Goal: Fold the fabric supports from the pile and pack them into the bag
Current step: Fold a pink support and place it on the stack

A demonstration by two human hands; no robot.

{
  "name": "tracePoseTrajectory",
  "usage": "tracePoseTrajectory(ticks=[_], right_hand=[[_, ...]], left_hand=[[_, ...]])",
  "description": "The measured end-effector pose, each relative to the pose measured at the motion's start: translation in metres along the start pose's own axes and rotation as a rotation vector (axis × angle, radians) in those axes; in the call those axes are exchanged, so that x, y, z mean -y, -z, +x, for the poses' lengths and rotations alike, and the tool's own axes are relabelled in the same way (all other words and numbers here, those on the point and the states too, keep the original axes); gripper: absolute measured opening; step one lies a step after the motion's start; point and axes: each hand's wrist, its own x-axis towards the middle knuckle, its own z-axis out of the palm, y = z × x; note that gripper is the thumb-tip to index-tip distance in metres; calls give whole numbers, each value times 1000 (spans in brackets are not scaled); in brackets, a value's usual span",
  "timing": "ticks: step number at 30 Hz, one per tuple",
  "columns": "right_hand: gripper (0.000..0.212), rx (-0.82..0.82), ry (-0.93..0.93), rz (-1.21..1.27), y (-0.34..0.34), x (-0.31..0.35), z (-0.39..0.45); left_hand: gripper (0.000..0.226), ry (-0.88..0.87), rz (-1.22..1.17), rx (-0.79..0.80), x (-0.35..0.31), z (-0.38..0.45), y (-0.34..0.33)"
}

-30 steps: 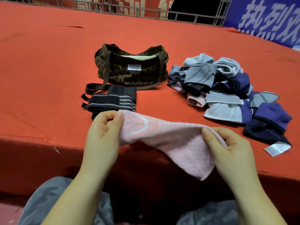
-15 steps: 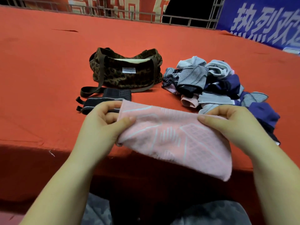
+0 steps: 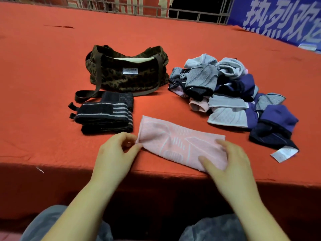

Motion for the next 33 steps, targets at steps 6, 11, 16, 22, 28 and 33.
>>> tracePoseTrajectory(ticks=[6,11,16,22,28,33], right_hand=[[60,59,120,13,-14,-11,-21],[53,88,208,1,-12,-18,-21],[42,-48,299,37,-14,-26,-27],[12,-138,73,402,3,-15,-22],[11,-235,65,645,46,24,16],[14,-105,-34,399,41,23,52]], left_hand=[[5,24,19,-83,-4,2,-4],[19,58,-326,-24,-6,7,4],[23,100,-483,-69,-8,0,3],[22,34,-634,-95,-19,-3,17],[44,-203,-682,-48,-49,1,44],[42,24,-444,-127,-49,25,34]])
